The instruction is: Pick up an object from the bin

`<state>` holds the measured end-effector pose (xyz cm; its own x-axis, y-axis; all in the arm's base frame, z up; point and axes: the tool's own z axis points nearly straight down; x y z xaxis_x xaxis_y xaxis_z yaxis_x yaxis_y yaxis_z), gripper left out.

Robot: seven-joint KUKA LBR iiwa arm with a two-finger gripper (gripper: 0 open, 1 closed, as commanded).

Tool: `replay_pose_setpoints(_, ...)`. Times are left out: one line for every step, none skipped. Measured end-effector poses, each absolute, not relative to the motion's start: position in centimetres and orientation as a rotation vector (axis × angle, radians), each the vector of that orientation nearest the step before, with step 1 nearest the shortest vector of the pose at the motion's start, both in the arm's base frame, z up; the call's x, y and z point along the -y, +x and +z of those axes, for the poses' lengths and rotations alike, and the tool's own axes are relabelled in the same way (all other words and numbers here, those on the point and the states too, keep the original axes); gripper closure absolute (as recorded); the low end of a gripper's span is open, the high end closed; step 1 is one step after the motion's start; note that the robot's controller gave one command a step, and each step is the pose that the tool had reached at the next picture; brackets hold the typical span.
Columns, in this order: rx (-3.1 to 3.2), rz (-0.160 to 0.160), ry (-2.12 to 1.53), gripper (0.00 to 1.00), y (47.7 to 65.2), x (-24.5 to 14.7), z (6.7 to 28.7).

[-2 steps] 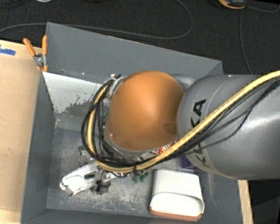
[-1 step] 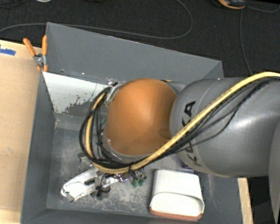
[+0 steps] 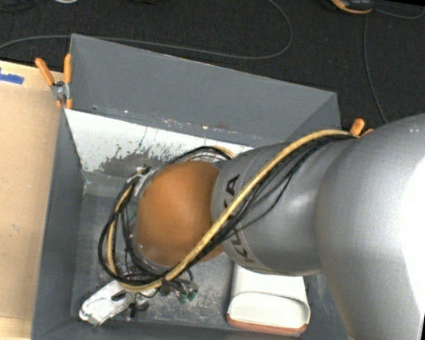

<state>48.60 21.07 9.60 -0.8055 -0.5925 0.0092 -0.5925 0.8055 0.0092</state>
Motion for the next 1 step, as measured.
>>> replay_pose_setpoints(3.004,-0.008,0.854,1.00,48.01,-21.18,20.02)
